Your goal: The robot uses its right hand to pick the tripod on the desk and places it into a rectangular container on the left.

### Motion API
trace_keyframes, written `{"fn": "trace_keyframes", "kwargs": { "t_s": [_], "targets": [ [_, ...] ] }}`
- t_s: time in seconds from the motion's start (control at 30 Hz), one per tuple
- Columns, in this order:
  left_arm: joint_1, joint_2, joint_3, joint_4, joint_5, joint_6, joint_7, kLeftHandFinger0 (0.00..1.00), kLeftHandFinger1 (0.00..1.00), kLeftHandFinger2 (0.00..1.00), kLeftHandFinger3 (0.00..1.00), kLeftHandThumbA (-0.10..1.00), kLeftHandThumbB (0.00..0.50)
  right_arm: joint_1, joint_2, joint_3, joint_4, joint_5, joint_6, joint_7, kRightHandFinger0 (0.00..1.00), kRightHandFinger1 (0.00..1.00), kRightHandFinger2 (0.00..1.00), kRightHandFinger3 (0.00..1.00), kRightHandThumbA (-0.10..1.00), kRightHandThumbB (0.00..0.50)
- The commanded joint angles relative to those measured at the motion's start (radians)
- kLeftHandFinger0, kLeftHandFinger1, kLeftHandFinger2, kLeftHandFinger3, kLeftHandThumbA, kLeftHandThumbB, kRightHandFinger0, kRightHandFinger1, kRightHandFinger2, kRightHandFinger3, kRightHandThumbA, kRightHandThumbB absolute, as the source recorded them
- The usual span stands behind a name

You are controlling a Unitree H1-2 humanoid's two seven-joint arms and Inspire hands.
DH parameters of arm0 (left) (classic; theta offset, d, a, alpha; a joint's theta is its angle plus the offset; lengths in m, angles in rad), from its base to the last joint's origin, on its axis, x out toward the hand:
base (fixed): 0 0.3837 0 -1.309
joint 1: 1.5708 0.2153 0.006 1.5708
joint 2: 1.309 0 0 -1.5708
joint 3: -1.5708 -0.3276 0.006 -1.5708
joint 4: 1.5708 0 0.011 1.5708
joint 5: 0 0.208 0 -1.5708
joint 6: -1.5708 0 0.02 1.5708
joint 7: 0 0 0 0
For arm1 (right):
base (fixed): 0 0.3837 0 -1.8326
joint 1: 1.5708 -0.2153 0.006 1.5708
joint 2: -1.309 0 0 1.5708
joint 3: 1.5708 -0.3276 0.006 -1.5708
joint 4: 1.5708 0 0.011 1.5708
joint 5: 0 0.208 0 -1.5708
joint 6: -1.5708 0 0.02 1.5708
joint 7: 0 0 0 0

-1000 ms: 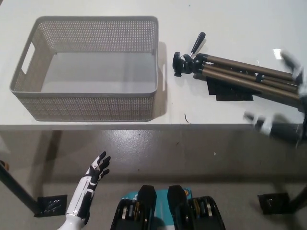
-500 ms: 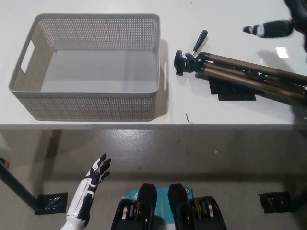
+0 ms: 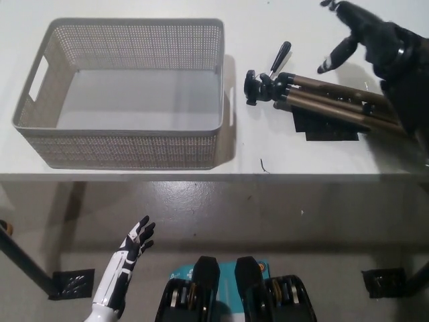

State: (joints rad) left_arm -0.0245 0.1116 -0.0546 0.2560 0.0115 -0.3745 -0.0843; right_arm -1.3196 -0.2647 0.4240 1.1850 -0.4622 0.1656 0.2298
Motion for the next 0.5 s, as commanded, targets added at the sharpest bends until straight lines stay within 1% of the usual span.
{"fn": "trace_keyframes", "kwargs": {
  "t_s": [0.0,0.07,0.1,0.2,0.27,0.33,0.4,0.43,0.47],
  "targets": [
    [0.012,0.013,-0.002,-0.028,0.014,-0.054,-0.008,1.00,1.00,1.00,1.00,1.00,0.242,-0.148,0.027,0.023,0.082,-0.019,0.028,0.064,1.00,1.00,1.00,1.00,1.00,0.500],
    [0.010,0.011,-0.001,-0.026,0.015,-0.056,-0.007,1.00,1.00,1.00,1.00,1.00,0.242,-0.164,0.034,0.020,0.110,-0.009,0.031,0.079,1.00,1.00,1.00,1.00,1.00,0.500],
    [0.012,0.010,-0.002,-0.031,0.016,-0.053,-0.007,1.00,1.00,1.00,1.00,1.00,0.243,-0.175,0.041,0.000,0.124,0.014,0.051,0.094,1.00,1.00,1.00,1.00,1.00,0.500],
    [0.017,0.012,-0.002,-0.039,0.021,-0.048,-0.010,1.00,1.00,1.00,1.00,1.00,0.242,-0.192,0.046,-0.014,0.146,0.030,0.043,0.117,1.00,1.00,1.00,1.00,1.00,0.500],
    [0.018,0.013,-0.003,-0.042,0.033,-0.049,-0.006,1.00,1.00,1.00,1.00,1.00,0.245,-0.201,0.043,-0.026,0.156,0.046,0.010,0.149,1.00,1.00,1.00,1.00,1.00,0.457],
    [0.019,0.013,-0.002,-0.037,0.033,-0.052,-0.006,1.00,1.00,1.00,1.00,1.00,0.249,-0.207,0.041,-0.010,0.167,0.031,-0.003,0.161,1.00,1.00,1.00,1.00,1.00,0.451],
    [0.023,0.014,-0.001,-0.042,0.033,-0.047,-0.007,1.00,1.00,1.00,1.00,1.00,0.246,-0.208,0.042,-0.010,0.179,0.031,0.010,0.161,1.00,1.00,1.00,1.00,1.00,0.439],
    [0.022,0.014,0.000,-0.039,0.032,-0.052,-0.007,1.00,1.00,1.00,1.00,1.00,0.236,-0.208,0.044,-0.008,0.186,0.028,0.027,0.157,1.00,1.00,1.00,1.00,1.00,0.458],
    [0.022,0.014,0.000,-0.037,0.031,-0.058,-0.007,1.00,1.00,1.00,1.00,1.00,0.228,-0.207,0.046,-0.002,0.191,0.020,0.046,0.148,1.00,1.00,1.00,1.00,1.00,0.464]
  ]
}}
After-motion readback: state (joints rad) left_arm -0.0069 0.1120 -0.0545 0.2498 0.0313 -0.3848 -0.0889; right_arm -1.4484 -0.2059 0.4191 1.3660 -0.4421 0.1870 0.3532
